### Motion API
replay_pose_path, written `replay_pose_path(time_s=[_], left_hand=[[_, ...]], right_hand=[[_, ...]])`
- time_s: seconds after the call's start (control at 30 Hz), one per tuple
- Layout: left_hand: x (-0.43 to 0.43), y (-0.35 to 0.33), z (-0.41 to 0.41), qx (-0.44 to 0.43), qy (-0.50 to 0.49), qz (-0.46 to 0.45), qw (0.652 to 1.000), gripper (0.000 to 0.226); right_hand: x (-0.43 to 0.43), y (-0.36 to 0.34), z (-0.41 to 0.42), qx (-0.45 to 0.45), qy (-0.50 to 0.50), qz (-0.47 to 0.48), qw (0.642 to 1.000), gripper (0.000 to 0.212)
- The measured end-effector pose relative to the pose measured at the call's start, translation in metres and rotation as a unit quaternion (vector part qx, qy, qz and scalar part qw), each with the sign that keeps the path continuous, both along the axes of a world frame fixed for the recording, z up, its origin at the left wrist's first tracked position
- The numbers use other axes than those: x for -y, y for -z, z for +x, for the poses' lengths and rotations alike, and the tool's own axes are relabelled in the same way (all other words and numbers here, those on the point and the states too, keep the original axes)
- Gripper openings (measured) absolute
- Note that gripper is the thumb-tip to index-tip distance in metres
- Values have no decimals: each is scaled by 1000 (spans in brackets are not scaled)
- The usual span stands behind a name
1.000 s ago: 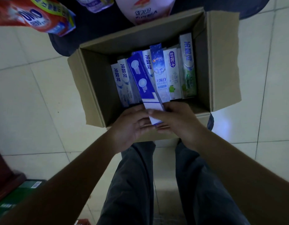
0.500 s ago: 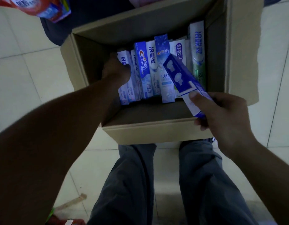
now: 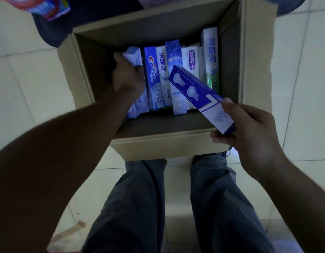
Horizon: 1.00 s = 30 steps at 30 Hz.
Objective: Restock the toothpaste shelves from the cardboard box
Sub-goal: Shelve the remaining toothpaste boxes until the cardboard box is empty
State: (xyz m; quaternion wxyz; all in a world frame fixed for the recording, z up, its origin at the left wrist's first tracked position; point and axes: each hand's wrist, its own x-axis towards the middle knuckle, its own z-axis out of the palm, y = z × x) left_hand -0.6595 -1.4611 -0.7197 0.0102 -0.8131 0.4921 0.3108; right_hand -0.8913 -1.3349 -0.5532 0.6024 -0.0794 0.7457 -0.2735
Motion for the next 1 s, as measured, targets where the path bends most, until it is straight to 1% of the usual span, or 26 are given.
replay_pose_path(time_s=[0.07,0.13,0.2,0.27,0.3,0.33,0.37,0.4,0.43,0.5,0.53,0.63,0.73,0.8,0.83,0.87,0.93,1.0], left_hand=[[-11,-37,2,-91,-10,-84,992,42],[-19,-87,7,-160,-2,-138,977,27],[-18,-137,16,-214,-22,-160,963,27],[-14,-197,23,-267,-74,-177,944,24],[-12,-228,26,-309,-121,-175,927,18],[-11,-257,27,-355,-188,-160,902,11],[-7,-294,29,-402,-249,-150,868,6],[-4,-327,31,-435,-293,-132,841,5],[1,-363,32,-459,-315,-119,822,14],[9,-421,36,-481,-306,-99,815,41],[13,-455,40,-485,-306,-88,814,46],[19,-548,55,-508,-317,13,801,40],[15,-630,71,-569,-250,82,779,37],[13,-682,77,-584,-184,100,784,51],[12,-701,79,-583,-160,102,790,58],[12,-723,81,-580,-138,96,797,59],[11,-758,85,-581,-118,81,801,50],[10,-785,85,-574,-106,64,810,41]], right_hand=[[6,-20,-3,7,8,-4,1000,22],[14,-47,-7,13,6,-14,1000,17],[24,-79,-11,14,-11,-40,999,14],[35,-120,-14,14,-34,-77,996,13],[42,-143,-16,14,-48,-95,994,15],[46,-163,-19,15,-61,-113,992,22],[54,-190,-20,13,-74,-132,988,30],[61,-215,-20,11,-80,-146,986,35],[68,-244,-20,10,-83,-164,983,36],[79,-293,-18,18,-92,-204,974,30],[85,-325,-17,21,-102,-231,967,27],[96,-406,-15,-1,-146,-313,938,28],[103,-481,-10,-51,-187,-408,892,32],[107,-526,-6,-81,-208,-474,852,33],[108,-542,-5,-85,-214,-495,838,35],[109,-562,-4,-84,-220,-516,824,36],[110,-595,-2,-80,-226,-547,802,40],[113,-623,0,-77,-226,-574,783,34]])
